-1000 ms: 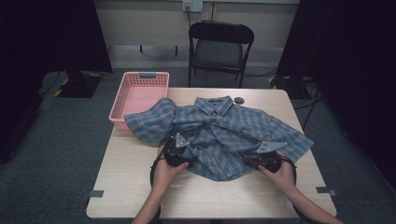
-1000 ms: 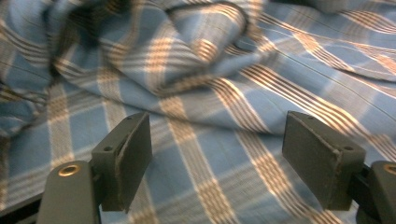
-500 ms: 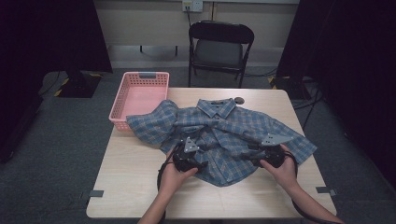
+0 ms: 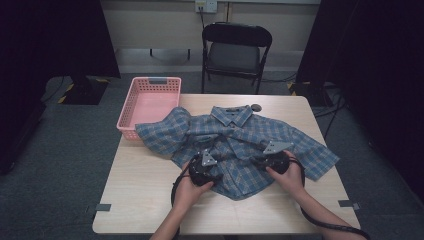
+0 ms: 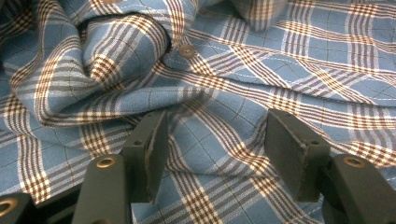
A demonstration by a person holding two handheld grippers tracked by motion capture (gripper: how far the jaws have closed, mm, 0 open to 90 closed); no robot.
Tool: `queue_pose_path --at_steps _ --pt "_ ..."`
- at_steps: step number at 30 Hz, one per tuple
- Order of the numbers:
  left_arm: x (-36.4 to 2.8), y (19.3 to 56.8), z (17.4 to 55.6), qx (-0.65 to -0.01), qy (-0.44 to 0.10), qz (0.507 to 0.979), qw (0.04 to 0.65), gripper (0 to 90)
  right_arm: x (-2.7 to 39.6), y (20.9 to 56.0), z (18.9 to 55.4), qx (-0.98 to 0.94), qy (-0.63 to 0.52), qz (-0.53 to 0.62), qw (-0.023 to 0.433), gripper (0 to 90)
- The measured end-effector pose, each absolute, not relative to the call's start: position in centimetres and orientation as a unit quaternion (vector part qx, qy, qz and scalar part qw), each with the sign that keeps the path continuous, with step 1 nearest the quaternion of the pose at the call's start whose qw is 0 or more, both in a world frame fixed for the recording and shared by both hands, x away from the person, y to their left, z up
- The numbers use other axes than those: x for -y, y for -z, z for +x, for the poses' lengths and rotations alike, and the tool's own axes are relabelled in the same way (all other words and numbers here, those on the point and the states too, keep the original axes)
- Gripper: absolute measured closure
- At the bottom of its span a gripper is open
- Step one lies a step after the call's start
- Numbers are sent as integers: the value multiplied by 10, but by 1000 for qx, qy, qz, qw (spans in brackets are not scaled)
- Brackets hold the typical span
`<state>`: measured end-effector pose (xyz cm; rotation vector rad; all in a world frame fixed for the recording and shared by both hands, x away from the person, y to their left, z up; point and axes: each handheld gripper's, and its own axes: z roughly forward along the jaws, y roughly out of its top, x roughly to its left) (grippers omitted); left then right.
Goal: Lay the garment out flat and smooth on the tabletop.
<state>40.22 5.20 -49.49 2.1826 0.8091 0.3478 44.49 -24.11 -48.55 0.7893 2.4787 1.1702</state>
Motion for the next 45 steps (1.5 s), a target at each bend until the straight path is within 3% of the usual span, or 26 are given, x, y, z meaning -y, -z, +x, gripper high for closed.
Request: queue_pose_path --at_steps 10,17,20,22,24,29,32,36,45 --pt "-54 495 403 -313 -136 857 386 398 285 456 486 -809 -456 348 130 838" --pt "-55 496 403 -313 -134 857 388 398 297 470 503 -803 -433 388 133 826" --pt "-55 495 403 -312 -134 857 387 398 298 474 505 -800 -428 396 144 774" --pt "-55 495 402 -314 -134 857 387 396 299 471 505 -793 -432 400 154 662" --pt "-54 496 402 -314 -133 857 387 385 300 466 500 -792 -440 393 158 563" --pt "-54 496 403 -315 -134 856 387 361 299 447 460 -799 -465 343 167 456" --pt "-54 496 403 -315 -135 857 385 354 293 437 428 -819 -454 285 205 456" --pt "-53 496 402 -316 -135 857 384 346 282 443 405 -829 -461 262 175 459" --pt "-53 496 402 -315 -135 855 388 340 239 475 417 -861 -425 242 139 353"
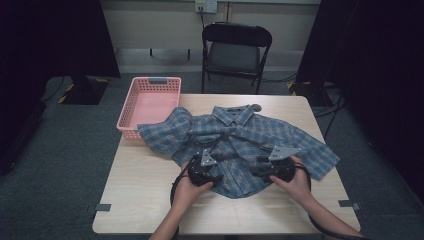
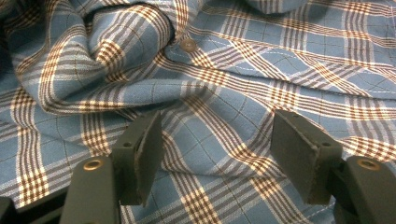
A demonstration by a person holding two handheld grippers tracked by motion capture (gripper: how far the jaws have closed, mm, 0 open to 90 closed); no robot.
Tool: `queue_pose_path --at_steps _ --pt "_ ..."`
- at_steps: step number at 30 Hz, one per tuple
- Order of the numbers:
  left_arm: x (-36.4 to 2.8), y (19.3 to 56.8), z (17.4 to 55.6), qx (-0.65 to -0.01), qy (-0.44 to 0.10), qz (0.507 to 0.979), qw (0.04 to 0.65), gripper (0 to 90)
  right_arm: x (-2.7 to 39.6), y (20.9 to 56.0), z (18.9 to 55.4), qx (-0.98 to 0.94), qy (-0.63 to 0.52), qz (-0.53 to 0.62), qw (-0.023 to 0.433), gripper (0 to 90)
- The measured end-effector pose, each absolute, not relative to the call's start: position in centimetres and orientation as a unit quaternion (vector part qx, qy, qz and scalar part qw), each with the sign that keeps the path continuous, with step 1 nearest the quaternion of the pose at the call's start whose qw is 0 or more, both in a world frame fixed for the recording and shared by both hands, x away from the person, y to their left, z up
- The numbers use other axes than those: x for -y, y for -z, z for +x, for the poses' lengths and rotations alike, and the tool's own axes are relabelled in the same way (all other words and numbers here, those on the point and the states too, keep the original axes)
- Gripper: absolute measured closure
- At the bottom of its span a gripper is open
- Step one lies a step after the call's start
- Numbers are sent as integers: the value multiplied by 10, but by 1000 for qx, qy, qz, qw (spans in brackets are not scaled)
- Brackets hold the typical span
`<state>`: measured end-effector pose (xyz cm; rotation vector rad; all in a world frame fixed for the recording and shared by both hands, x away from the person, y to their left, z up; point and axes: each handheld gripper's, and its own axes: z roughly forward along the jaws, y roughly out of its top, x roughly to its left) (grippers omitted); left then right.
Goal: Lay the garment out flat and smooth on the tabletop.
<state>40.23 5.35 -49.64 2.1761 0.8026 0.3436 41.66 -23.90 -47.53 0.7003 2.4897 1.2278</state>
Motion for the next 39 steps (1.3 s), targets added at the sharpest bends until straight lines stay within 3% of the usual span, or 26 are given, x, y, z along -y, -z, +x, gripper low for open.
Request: queue_pose_path --at_steps 2,5,8,9,12,21,28,30,32,34,39 --pt "-53 496 402 -316 -135 855 388 339 226 481 422 -867 -411 240 150 350" --pt "-53 496 402 -316 -137 855 387 342 214 489 432 -870 -386 250 179 418" --pt "-53 496 402 -316 -136 856 387 351 213 491 443 -869 -383 260 174 618" --pt "-53 496 402 -316 -134 856 386 355 215 489 446 -871 -383 255 170 763" --pt "-54 494 402 -324 -128 853 388 353 225 474 452 -862 -408 259 154 843" --pt "-22 466 389 -298 -110 843 435 315 280 437 489 -816 -451 329 150 852" --pt "13 492 388 -258 -92 880 389 450 280 455 493 -813 -451 339 146 846" --pt "13 491 389 -250 -77 882 392 538 281 456 494 -812 -450 341 147 842" --pt "12 490 388 -238 -57 887 391 727 282 456 496 -812 -449 342 147 837" --pt "11 490 386 -229 -57 892 386 855 283 455 498 -813 -445 344 149 833" --pt "-3 488 378 -240 -16 892 383 898 284 455 500 -811 -445 348 150 828"
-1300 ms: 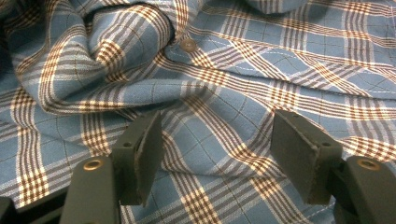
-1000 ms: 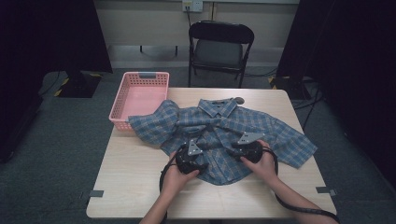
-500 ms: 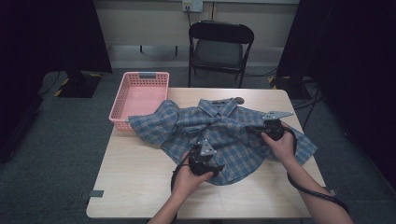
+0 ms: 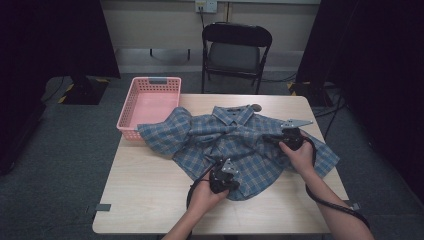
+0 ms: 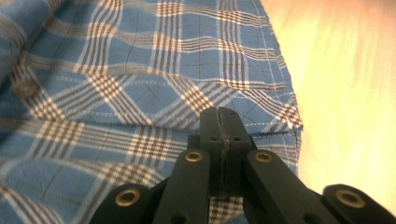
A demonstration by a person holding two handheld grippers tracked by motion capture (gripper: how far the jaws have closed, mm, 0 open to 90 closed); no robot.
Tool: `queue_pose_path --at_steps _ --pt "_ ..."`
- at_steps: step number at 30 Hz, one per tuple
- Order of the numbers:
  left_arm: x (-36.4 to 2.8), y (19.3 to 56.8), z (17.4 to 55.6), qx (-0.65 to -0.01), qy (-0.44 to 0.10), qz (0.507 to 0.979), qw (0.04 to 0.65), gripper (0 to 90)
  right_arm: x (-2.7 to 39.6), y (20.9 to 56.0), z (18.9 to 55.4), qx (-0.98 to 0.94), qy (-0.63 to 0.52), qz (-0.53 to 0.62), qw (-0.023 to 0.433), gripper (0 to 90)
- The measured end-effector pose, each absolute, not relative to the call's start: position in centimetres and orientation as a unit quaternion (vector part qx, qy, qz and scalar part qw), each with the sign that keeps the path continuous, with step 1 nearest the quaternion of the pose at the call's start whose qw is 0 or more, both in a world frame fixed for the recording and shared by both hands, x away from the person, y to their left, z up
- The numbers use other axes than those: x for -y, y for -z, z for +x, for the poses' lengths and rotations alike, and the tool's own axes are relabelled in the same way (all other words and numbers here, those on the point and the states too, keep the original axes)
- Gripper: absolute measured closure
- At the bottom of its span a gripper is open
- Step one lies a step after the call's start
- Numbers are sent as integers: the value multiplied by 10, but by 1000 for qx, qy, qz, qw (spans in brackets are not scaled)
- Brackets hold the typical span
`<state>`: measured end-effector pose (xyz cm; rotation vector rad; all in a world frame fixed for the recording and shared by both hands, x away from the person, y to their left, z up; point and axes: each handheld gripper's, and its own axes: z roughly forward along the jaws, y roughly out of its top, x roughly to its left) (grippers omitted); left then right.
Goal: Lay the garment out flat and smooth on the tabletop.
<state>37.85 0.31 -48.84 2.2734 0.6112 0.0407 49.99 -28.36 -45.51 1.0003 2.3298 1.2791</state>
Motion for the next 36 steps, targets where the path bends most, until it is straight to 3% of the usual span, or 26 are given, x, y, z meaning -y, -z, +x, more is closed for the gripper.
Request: queue_pose_path --at_steps 6,8,10,11,15,18,21,24,36 --pt "-22 485 348 -214 14 900 379 898 285 457 498 -810 -447 351 147 816" --pt "-26 481 342 -214 1 893 396 883 285 457 497 -810 -447 351 146 814" --pt "-28 472 345 -235 -52 880 410 747 285 456 495 -811 -445 349 149 812" --pt "-29 467 350 -254 -80 869 417 619 285 456 495 -812 -444 348 149 811" --pt "-21 466 373 -278 -93 860 419 513 284 454 495 -812 -444 348 153 809" --pt "-6 479 382 -269 -98 874 392 494 284 455 495 -812 -443 347 153 810" --pt "1 491 384 -253 -111 881 383 570 285 457 496 -812 -443 348 152 809" --pt "-1 487 385 -248 -95 889 373 844 286 460 497 -811 -444 350 151 809" --pt "-27 482 345 -198 -9 909 366 867 292 467 506 -802 -443 372 152 813"
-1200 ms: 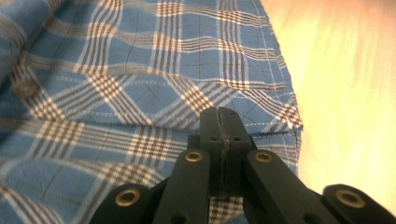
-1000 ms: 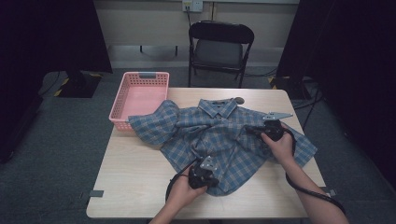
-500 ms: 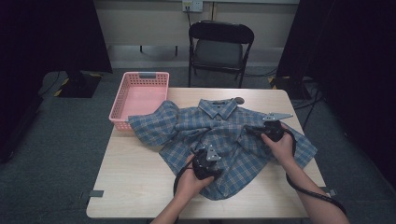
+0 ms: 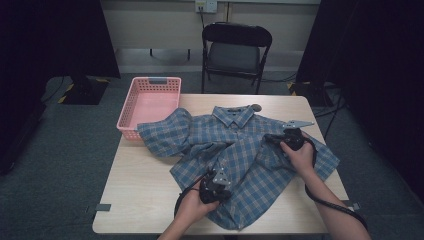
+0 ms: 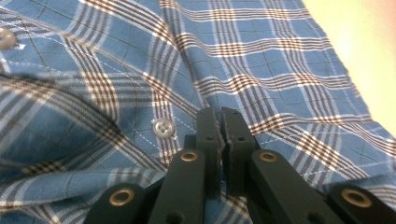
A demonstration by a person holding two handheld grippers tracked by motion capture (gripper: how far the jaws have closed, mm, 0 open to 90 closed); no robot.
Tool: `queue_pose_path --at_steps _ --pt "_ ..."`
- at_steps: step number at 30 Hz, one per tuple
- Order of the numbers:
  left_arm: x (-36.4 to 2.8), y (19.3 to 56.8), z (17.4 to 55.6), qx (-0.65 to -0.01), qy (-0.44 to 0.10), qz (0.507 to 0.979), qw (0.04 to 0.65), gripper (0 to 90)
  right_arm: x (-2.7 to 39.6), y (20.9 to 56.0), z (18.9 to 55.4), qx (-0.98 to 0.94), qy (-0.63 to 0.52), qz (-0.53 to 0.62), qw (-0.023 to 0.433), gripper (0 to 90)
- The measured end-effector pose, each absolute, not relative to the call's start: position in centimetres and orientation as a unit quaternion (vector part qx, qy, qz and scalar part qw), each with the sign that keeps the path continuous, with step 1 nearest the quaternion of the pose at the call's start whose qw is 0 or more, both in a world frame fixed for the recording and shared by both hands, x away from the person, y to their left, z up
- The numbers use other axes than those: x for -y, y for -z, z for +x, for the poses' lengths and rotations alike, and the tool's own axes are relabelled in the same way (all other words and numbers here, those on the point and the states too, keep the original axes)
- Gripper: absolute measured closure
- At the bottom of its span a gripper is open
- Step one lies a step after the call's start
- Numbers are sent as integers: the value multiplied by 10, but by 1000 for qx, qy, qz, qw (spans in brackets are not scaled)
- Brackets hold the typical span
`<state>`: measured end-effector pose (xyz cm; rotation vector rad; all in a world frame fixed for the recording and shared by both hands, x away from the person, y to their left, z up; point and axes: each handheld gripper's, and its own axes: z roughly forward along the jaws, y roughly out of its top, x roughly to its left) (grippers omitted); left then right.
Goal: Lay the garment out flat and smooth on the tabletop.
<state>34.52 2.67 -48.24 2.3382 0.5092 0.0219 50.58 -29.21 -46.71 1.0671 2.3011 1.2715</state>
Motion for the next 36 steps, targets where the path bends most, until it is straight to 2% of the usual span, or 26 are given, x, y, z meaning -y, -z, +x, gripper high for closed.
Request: queue_pose_path --at_steps 2,3,4,5,6,7,10,13,19,23,25,29,32,33,35,36 --pt "-30 482 341 -210 9 901 380 857 291 468 504 -805 -443 366 148 806" --pt "-31 481 341 -224 6 895 387 824 289 468 503 -807 -441 363 148 800" --pt "-31 480 342 -233 -14 890 392 703 287 468 501 -808 -440 361 151 768" --pt "-33 478 345 -236 -40 886 397 540 286 467 499 -808 -440 360 154 693" --pt "-36 475 348 -242 -64 880 404 425 286 466 496 -806 -443 362 152 612" --pt "-40 472 351 -252 -76 873 411 371 286 464 493 -803 -450 363 142 547" --pt "-54 465 358 -272 -97 861 419 363 290 455 478 -798 -468 355 136 407" --pt "-68 466 364 -294 -122 851 417 355 294 444 455 -795 -480 344 137 329" --pt "-87 469 364 -319 -136 839 420 340 303 437 396 -805 -483 306 160 328" --pt "-91 463 361 -310 -158 842 413 301 296 453 374 -832 -458 292 112 347" --pt "-96 464 363 -312 -172 843 403 294 291 465 372 -845 -440 289 92 352" --pt "-106 472 366 -324 -168 843 394 245 284 480 380 -861 -407 290 95 400" --pt "-115 478 368 -335 -164 841 392 213 280 487 392 -863 -389 300 116 486" --pt "-118 479 369 -335 -166 841 390 213 280 487 392 -863 -389 300 116 486" --pt "-124 483 372 -345 -161 840 388 180 278 490 397 -867 -378 304 114 573" --pt "-126 484 372 -346 -155 839 389 167 278 492 398 -865 -379 305 124 582"
